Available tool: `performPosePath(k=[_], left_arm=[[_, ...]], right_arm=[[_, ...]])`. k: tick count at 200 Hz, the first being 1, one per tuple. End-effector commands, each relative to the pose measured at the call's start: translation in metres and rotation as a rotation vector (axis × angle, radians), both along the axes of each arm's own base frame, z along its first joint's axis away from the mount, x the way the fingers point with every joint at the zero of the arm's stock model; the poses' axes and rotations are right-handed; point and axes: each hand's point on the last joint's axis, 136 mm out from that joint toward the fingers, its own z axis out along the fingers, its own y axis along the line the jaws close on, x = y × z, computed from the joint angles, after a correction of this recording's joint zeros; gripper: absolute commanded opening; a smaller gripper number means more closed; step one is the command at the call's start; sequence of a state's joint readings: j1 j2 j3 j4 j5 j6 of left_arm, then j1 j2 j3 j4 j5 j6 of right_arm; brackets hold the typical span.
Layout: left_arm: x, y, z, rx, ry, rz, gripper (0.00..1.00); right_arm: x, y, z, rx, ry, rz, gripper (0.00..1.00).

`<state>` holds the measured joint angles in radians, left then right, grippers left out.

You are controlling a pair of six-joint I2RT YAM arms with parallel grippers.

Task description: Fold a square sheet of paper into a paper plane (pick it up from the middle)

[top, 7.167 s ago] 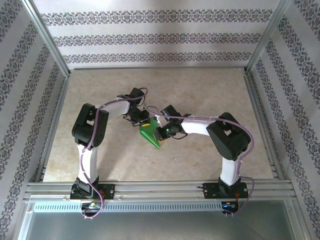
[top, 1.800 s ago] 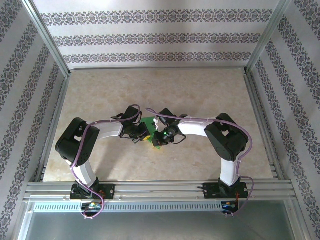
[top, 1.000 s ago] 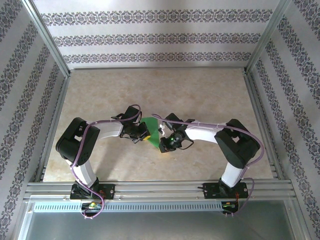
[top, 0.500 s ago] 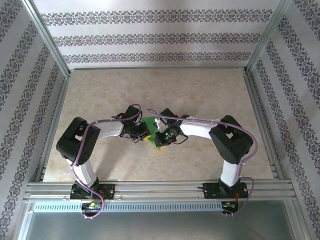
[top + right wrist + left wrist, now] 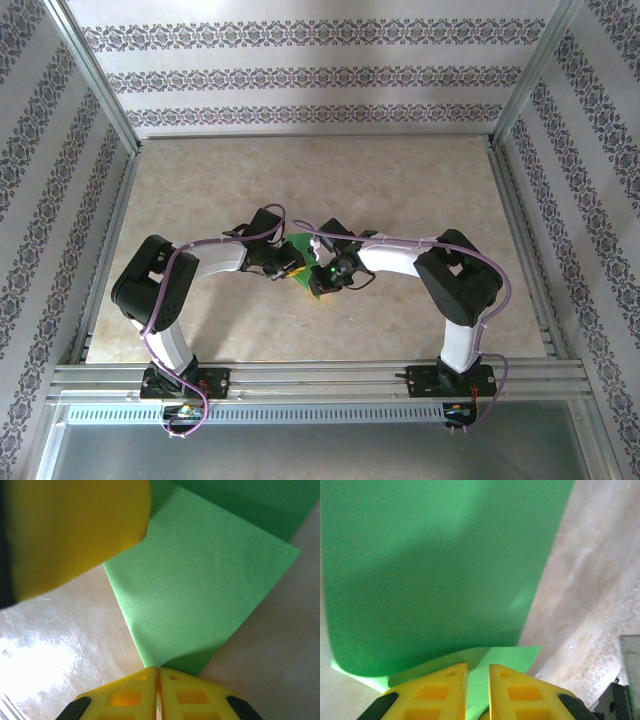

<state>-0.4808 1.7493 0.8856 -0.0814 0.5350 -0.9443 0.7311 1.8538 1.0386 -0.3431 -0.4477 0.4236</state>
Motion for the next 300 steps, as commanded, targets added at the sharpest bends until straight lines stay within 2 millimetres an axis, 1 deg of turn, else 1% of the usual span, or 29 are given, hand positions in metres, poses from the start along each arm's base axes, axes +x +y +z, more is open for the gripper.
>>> performPosePath(k=[1,16,39,60,97,148,166,203,228,246,260,275,289,300], left_arm=[[-0.005,-0.009,0.003,-0.016,-0.059,-0.056,0.17],[-0.009,-0.009,-0.005,-0.028,-0.048,-0.042,0.16],[-0.013,-0.012,-0.009,-0.039,-0.057,-0.057,0.15],[-0.017,-0.007,-0.016,-0.004,-0.056,-0.069,0.14],[-0.013,0.014,-0.023,0.102,-0.071,-0.065,0.14],[-0.001,0.045,-0.027,0.139,-0.09,-0.044,0.14],[0.006,0.053,-0.026,0.129,-0.115,-0.049,0.15],[0.021,0.079,-0.025,0.14,-0.161,-0.032,0.15],[0.033,0.097,-0.016,0.148,-0.185,-0.003,0.15],[0.043,0.099,0.006,0.144,-0.23,0.002,0.15],[0.05,0.096,0.025,0.129,-0.265,0.009,0.16],[0.055,0.09,0.043,0.081,-0.296,0.023,0.16],[0.057,0.083,0.053,0.018,-0.304,0.045,0.16],[0.057,0.076,0.057,-0.031,-0.303,0.058,0.16]], right_arm=[[-0.009,-0.022,-0.027,-0.119,0.039,-0.039,0.12],[-0.01,-0.022,-0.028,-0.12,0.044,-0.046,0.12],[-0.011,-0.023,-0.03,-0.126,0.056,-0.048,0.12],[-0.012,-0.024,-0.031,-0.13,0.063,-0.051,0.12],[-0.016,-0.032,-0.036,-0.159,0.081,-0.058,0.12],[-0.024,-0.05,-0.046,-0.233,0.112,-0.07,0.13],[-0.025,-0.054,-0.049,-0.259,0.125,-0.076,0.13],[-0.026,-0.061,-0.053,-0.291,0.14,-0.089,0.13],[-0.023,-0.061,-0.051,-0.285,0.134,-0.094,0.13],[-0.013,-0.054,-0.044,-0.255,0.107,-0.094,0.13],[0.001,-0.046,-0.035,-0.216,0.071,-0.1,0.13],[0.02,-0.031,-0.02,-0.149,0.028,-0.1,0.13],[0.037,-0.018,-0.008,-0.097,-0.009,-0.1,0.13],[0.047,-0.011,-0.003,-0.07,-0.017,-0.101,0.13]])
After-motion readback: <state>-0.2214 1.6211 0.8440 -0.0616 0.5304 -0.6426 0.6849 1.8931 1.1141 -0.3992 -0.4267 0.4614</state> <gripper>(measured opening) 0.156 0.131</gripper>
